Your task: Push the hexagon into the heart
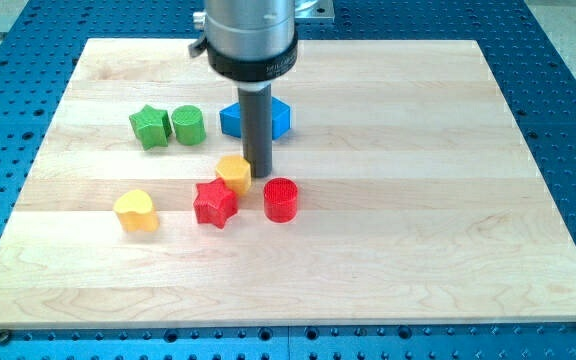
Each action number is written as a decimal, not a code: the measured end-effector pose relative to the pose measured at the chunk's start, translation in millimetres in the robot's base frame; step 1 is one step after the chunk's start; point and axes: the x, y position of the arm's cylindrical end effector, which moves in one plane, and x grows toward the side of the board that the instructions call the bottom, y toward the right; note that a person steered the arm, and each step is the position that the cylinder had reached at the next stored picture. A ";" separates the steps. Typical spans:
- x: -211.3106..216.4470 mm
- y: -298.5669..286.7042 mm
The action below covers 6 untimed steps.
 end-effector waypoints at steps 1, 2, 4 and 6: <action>7.4 54.3; 7.6 24.5; 13.8 -84.9; 28.7 -117.7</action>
